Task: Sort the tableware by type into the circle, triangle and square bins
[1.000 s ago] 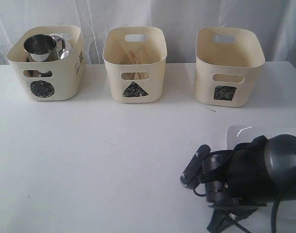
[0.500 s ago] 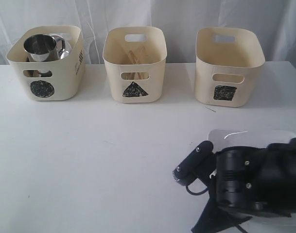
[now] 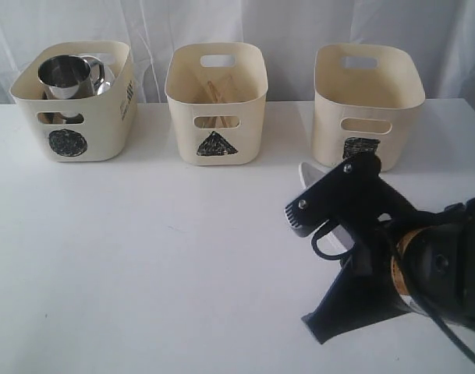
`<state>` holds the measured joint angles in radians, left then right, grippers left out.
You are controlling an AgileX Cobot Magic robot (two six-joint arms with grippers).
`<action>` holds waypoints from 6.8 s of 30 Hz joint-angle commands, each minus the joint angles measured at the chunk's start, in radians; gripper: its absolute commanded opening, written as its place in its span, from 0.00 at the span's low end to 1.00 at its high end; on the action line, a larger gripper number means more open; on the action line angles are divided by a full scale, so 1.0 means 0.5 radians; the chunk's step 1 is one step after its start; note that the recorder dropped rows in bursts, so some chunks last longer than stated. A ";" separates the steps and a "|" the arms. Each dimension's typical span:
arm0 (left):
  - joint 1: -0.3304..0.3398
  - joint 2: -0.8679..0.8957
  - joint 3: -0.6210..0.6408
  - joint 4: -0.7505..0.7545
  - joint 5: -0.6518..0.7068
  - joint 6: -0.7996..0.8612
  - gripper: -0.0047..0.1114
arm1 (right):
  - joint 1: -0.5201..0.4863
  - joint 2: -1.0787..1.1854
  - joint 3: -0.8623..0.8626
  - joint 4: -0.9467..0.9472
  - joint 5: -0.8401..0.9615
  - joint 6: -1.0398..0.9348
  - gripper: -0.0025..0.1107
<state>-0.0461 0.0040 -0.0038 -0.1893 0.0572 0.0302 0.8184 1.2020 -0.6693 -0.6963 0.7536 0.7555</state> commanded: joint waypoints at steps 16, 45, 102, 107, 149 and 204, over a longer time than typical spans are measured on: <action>0.007 -0.008 0.008 -0.003 -0.009 -0.007 0.04 | 0.002 -0.075 -0.430 -0.384 0.330 -0.196 0.02; 0.007 -0.008 0.008 -0.003 -0.009 -0.007 0.04 | -0.806 0.800 -1.600 -0.546 -0.329 -0.371 0.02; 0.007 -0.008 0.008 -0.003 -0.009 -0.007 0.04 | -1.036 0.138 -0.350 -0.596 -0.434 0.511 0.02; 0.007 -0.008 0.008 -0.003 -0.009 -0.007 0.04 | -1.036 -0.381 0.261 -0.600 -0.491 0.824 0.02; 0.007 -0.008 0.008 -0.003 -0.009 -0.007 0.04 | -1.106 -2.147 1.101 -0.818 -0.760 1.045 0.02; 0.007 -0.008 0.008 -0.003 -0.009 -0.007 0.04 | -1.116 -2.404 1.322 0.527 -1.283 -1.021 0.02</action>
<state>-0.0461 0.0040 -0.0038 -0.1893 0.0572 0.0302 0.2663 0.0029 -0.0132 -0.6577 0.1020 0.5098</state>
